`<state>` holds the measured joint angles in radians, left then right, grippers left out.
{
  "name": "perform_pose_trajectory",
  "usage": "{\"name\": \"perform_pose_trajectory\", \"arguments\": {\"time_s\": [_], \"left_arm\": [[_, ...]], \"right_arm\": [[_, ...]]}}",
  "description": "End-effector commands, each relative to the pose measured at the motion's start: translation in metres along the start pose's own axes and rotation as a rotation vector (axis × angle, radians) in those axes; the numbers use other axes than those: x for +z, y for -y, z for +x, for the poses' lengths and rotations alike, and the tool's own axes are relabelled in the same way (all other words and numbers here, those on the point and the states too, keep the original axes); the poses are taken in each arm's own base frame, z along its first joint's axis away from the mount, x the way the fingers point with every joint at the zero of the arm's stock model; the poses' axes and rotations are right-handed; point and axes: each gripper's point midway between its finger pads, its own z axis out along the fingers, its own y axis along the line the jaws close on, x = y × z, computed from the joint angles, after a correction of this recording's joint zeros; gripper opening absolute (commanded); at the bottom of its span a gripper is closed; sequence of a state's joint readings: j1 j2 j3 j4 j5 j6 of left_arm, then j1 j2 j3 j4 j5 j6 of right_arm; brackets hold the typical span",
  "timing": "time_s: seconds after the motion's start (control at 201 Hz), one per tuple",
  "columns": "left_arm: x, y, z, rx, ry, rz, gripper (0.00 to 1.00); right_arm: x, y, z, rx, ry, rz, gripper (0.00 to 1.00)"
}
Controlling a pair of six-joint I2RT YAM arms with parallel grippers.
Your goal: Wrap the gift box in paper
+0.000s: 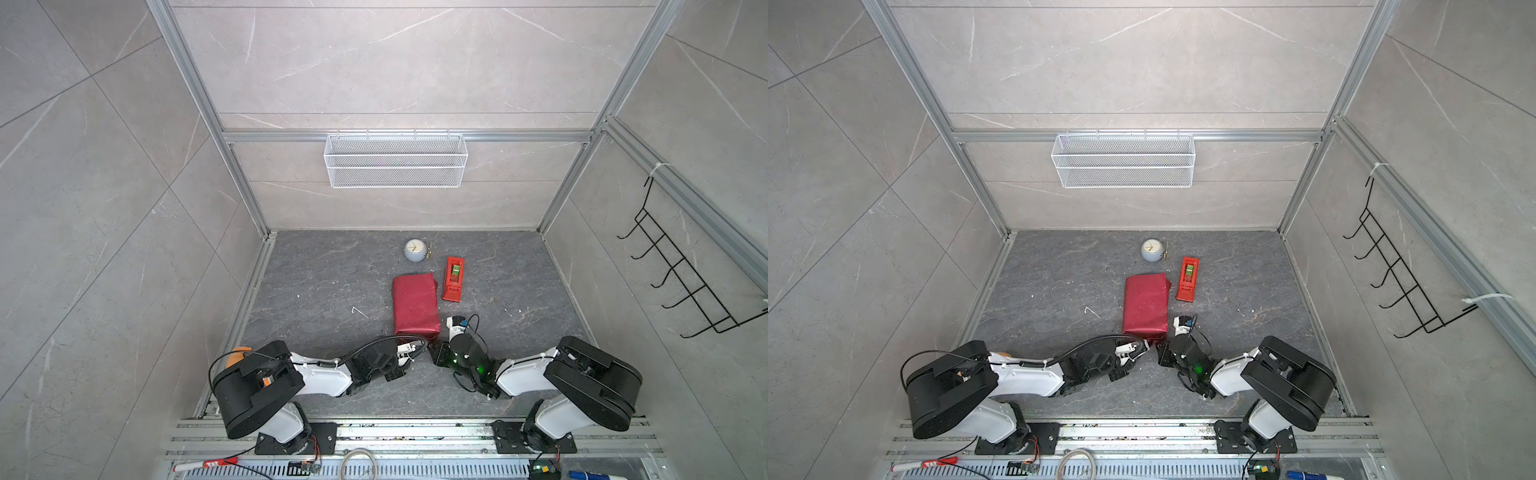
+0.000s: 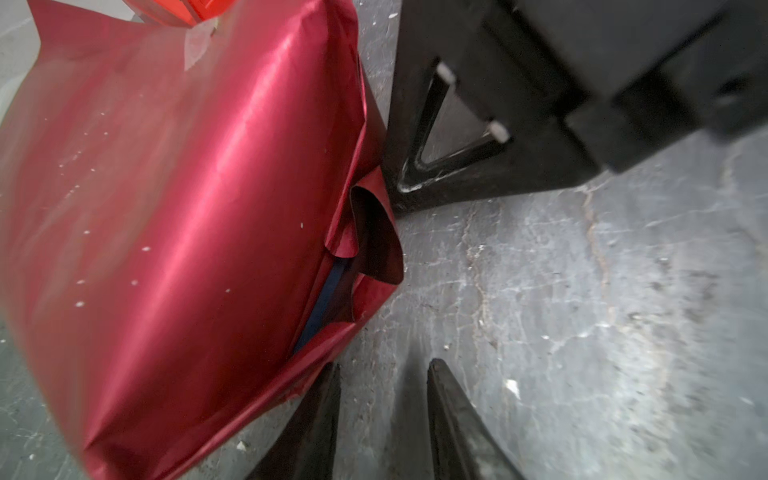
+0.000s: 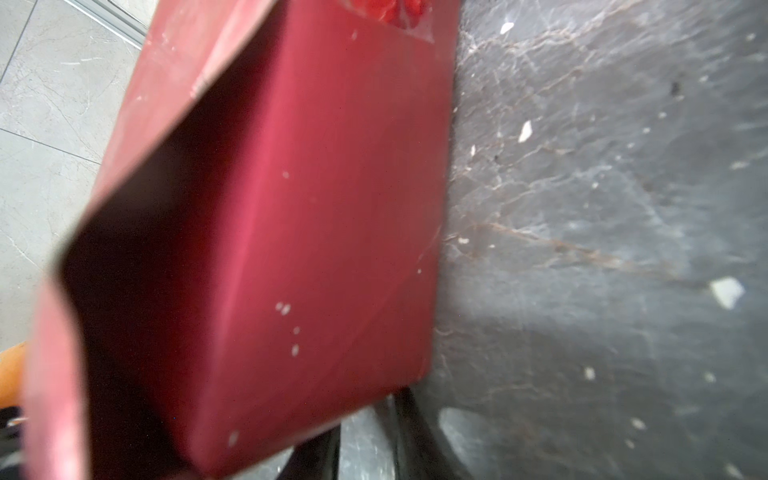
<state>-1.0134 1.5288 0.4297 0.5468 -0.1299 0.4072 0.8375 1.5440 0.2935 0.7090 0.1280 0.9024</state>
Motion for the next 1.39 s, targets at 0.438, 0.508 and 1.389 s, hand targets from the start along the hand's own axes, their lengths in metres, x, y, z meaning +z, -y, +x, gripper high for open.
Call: {"name": "perform_pose_trajectory", "arguments": {"time_s": [0.438, 0.508, 1.389], "left_arm": [[0.020, -0.008, -0.021, 0.080, 0.075, -0.030, 0.31], [0.022, -0.008, -0.023, 0.081, 0.079, -0.029, 0.30], [0.025, -0.008, -0.031, 0.119, 0.136, -0.041, 0.17]], "right_arm": [[0.001, 0.016, 0.011, -0.005, -0.030, 0.058, 0.25], [0.000, 0.016, 0.011, -0.005, -0.031, 0.058, 0.25], [-0.004, 0.019, 0.010, -0.005, -0.025, 0.070, 0.25]]}}
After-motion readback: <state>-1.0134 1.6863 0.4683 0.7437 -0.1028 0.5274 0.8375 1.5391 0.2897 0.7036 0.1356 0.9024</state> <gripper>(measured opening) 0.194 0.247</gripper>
